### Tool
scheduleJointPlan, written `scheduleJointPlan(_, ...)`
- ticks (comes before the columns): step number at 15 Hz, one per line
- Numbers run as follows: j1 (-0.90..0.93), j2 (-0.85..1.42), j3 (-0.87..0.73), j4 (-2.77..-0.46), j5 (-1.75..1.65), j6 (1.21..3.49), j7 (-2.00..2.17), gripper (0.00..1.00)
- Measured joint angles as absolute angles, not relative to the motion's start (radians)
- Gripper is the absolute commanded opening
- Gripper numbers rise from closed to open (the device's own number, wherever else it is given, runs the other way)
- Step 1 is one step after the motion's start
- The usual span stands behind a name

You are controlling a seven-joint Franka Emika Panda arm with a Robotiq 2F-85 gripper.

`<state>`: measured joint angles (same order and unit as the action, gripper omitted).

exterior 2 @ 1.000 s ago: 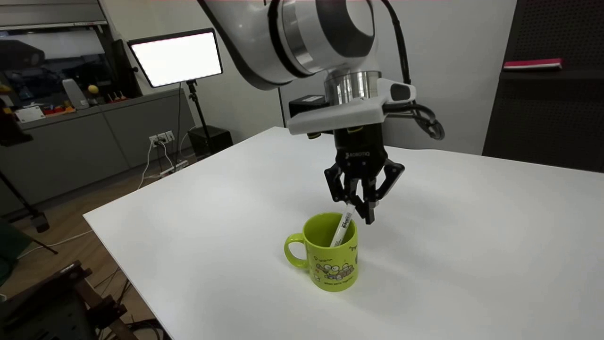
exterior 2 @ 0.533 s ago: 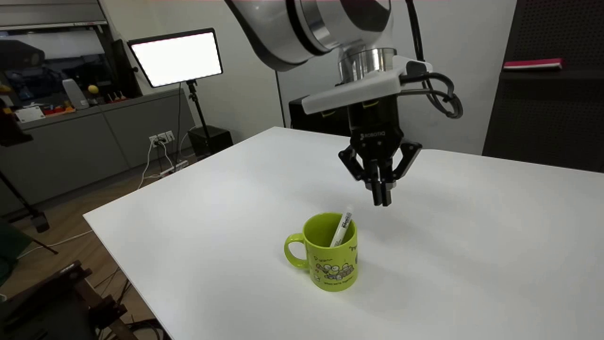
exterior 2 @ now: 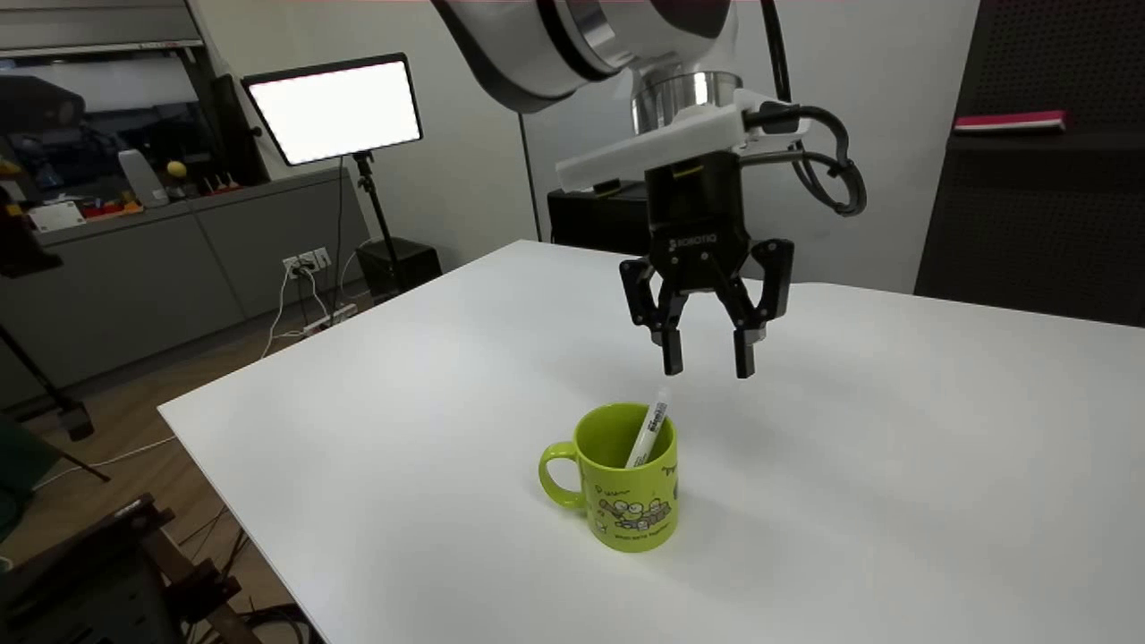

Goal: Take the marker out of the cup and put it on the table

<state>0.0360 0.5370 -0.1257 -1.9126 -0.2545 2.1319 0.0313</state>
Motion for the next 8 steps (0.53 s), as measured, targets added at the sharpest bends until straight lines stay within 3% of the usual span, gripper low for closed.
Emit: scheduleJointPlan(8,-0.016,0.512,-0.099,-1.967,-0.168,2.129,0.016,1.00)
